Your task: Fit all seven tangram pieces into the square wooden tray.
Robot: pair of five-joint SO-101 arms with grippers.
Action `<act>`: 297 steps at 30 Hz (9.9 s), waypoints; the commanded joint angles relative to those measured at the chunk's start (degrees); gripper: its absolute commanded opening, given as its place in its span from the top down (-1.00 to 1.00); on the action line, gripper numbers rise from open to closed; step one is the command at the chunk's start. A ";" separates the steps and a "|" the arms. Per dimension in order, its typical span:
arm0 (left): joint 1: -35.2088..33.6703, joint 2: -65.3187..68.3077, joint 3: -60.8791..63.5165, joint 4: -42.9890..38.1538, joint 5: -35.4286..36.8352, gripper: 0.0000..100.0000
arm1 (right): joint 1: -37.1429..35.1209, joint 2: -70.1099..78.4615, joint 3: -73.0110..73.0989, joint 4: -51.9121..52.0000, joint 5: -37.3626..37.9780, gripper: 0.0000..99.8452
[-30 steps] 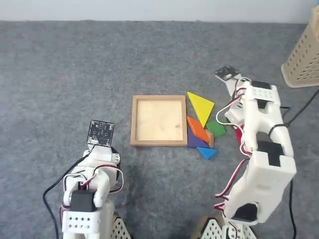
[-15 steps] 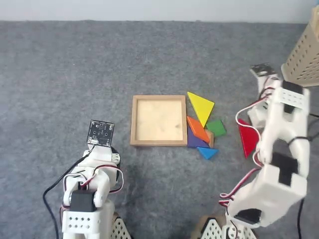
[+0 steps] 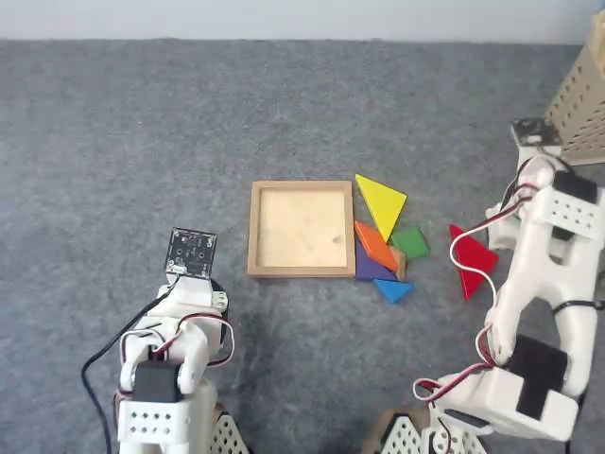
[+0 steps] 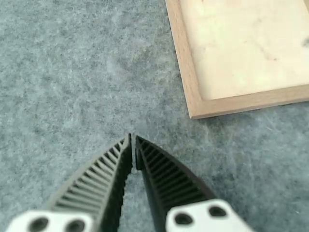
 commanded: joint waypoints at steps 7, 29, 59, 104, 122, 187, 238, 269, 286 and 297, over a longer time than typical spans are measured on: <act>-0.26 -0.18 -0.31 0.26 0.53 0.98 | -5.93 -3.74 6.59 -9.89 2.20 0.51; -0.26 -0.18 -0.31 0.26 0.53 0.98 | -4.53 -3.74 14.42 -19.30 2.11 0.51; -0.26 -0.18 -0.31 0.26 0.53 0.98 | -8.57 3.91 19.52 -20.18 11.96 0.51; -0.26 -0.18 -0.31 0.26 0.53 0.98 | -10.07 -3.03 24.53 -15.69 7.30 0.51; -0.26 -0.18 -0.31 0.26 0.53 0.98 | -11.65 -8.31 27.96 -15.78 -5.80 0.51; -0.26 -0.18 -0.31 0.26 0.53 0.98 | -13.05 -7.25 31.74 -18.68 0.00 0.61; -0.26 -0.18 -0.31 0.26 0.53 0.98 | -13.76 4.26 19.52 -14.20 20.92 0.54; -0.26 -0.18 -0.31 0.26 0.53 0.98 | -17.63 -14.55 18.20 -5.93 -18.64 0.61; -0.26 -0.18 -0.31 0.26 0.53 0.98 | -22.29 10.24 -1.41 -5.93 -74.29 0.60; -0.26 -0.18 -0.31 0.26 0.53 0.98 | -18.07 16.66 -3.78 -3.91 -73.85 0.60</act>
